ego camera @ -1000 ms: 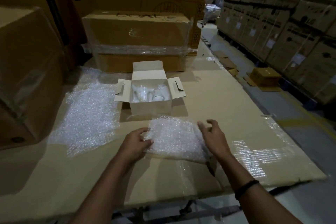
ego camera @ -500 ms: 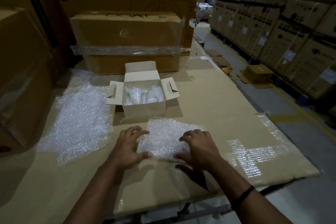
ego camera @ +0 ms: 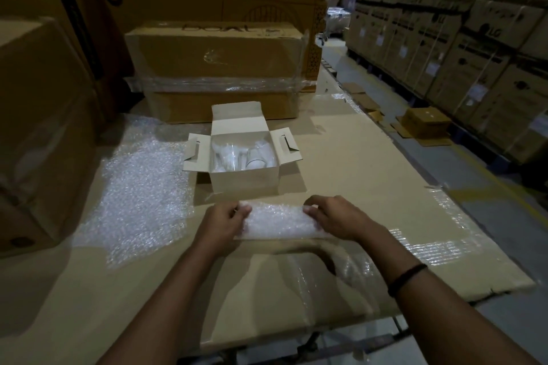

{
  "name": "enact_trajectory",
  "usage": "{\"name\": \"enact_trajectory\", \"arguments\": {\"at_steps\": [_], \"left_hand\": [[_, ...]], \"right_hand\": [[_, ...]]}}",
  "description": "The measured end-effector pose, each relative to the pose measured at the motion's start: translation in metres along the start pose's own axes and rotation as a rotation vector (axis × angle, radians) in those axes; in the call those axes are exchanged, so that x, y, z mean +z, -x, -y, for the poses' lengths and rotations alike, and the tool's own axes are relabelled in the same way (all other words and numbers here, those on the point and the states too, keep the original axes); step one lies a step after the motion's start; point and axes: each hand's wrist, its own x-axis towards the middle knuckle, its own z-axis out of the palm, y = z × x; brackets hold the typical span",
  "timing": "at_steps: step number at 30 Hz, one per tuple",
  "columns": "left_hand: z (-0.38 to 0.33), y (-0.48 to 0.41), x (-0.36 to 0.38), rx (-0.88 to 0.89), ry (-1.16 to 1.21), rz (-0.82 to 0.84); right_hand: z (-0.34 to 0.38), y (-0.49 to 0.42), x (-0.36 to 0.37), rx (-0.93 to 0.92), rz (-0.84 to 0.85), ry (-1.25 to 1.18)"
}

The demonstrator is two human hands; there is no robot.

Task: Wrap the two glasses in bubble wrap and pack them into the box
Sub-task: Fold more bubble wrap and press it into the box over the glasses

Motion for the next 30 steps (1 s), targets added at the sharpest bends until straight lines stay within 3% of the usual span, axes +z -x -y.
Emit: {"name": "enact_trajectory", "arguments": {"at_steps": [3,6,10,12,14,16,20,25,30], "left_hand": [[-0.002,-0.019,0.005,-0.063,-0.098,-0.016],[0.005,-0.028,0.01,-0.062,-0.26,-0.05],[0.013,-0.029,0.017,-0.052,-0.498,-0.107],[0.019,-0.027,0.017,0.012,-0.504,-0.168],[0.022,-0.019,0.016,0.189,-0.436,-0.222],[0.024,-0.008,0.015,0.331,-0.468,-0.103],[0.038,-0.002,0.016,0.308,-0.737,0.328],[0.032,-0.001,0.015,0.285,-0.69,0.257],[0.033,-0.006,0.023,0.216,-0.846,0.424]], "right_hand": [[0.0,-0.009,-0.012,0.062,-0.038,0.098],[0.003,-0.009,-0.012,-0.013,-0.114,0.236],[-0.002,-0.011,0.005,-0.024,0.019,0.507],[-0.006,-0.011,0.014,0.023,0.068,0.529],[-0.009,-0.009,0.021,-0.015,-0.053,0.46],[-0.008,-0.005,0.026,-0.078,-0.187,0.366],[-0.003,0.002,0.044,-0.089,0.052,0.409],[-0.012,-0.001,0.057,-0.011,0.067,0.387],[-0.01,0.001,0.065,-0.003,0.164,0.317]]}}
